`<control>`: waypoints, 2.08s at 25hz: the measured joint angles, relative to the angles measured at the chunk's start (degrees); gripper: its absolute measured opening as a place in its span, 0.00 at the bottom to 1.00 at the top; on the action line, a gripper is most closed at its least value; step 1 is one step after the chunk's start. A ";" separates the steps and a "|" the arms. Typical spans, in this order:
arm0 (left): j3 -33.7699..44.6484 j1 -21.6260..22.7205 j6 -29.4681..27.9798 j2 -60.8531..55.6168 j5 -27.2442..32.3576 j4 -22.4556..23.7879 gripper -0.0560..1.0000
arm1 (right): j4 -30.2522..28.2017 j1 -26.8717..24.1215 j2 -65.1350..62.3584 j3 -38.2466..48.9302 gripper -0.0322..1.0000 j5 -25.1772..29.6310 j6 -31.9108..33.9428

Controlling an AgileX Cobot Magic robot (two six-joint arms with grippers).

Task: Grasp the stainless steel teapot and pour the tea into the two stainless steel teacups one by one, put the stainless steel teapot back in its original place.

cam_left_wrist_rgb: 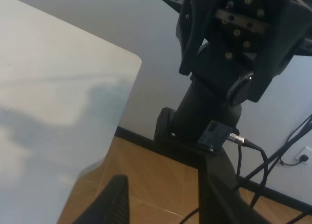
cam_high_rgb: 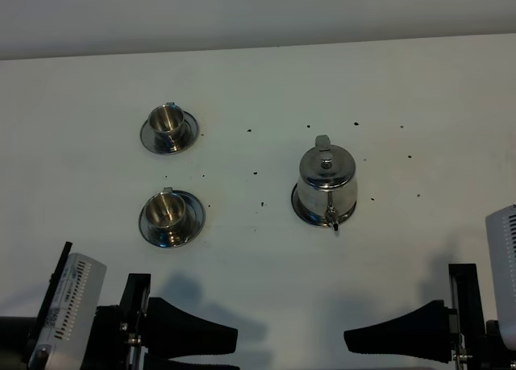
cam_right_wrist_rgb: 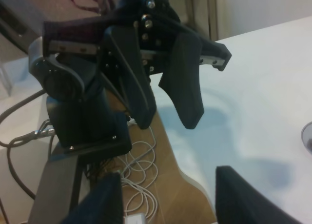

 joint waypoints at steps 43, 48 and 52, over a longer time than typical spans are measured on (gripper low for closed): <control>0.00 0.00 0.00 0.00 0.00 0.06 0.42 | 0.00 0.00 0.00 0.00 0.44 0.00 0.00; 0.00 0.00 0.00 0.00 0.00 0.06 0.42 | 0.00 0.00 0.00 0.00 0.44 0.00 0.00; 0.00 0.00 0.00 0.00 0.00 0.06 0.42 | 0.07 0.00 0.00 0.00 0.44 0.00 0.00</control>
